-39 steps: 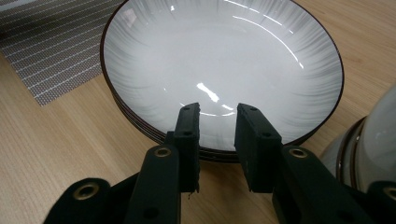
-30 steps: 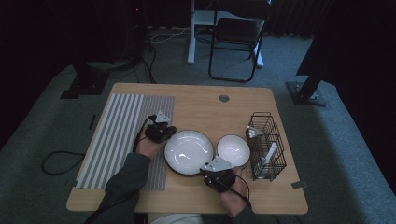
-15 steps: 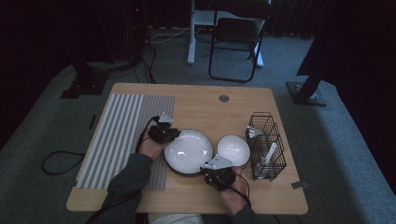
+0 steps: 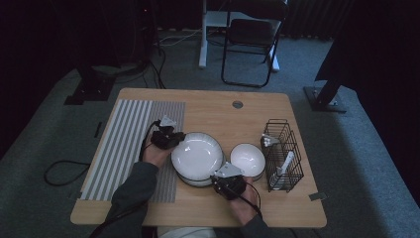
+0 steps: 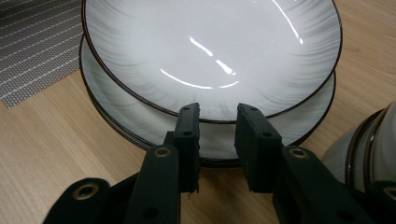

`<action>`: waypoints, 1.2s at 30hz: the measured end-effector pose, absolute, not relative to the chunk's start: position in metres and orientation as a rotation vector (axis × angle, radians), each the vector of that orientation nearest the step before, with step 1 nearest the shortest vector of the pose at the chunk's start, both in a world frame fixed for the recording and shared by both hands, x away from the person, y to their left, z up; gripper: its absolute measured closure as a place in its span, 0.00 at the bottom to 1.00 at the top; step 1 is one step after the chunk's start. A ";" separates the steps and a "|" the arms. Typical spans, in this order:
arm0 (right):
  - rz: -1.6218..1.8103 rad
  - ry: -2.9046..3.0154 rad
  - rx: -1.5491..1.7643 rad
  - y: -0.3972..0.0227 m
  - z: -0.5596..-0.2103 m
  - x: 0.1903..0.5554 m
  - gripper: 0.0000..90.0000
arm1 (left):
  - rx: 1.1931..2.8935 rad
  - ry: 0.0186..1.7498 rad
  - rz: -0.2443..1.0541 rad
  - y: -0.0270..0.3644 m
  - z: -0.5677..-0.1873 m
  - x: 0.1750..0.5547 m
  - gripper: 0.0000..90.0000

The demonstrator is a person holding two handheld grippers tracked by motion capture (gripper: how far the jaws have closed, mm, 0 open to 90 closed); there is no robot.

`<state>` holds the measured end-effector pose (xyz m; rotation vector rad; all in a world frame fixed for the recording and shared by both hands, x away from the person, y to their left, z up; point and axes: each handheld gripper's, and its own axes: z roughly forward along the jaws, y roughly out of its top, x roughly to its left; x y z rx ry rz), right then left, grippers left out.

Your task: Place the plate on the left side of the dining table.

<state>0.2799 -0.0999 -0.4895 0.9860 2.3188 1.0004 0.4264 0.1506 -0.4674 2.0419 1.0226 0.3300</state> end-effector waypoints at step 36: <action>0.969 2.229 0.999 -0.086 -0.498 0.278 0.92 | 1.998 1.104 0.098 0.167 -0.473 0.436 0.84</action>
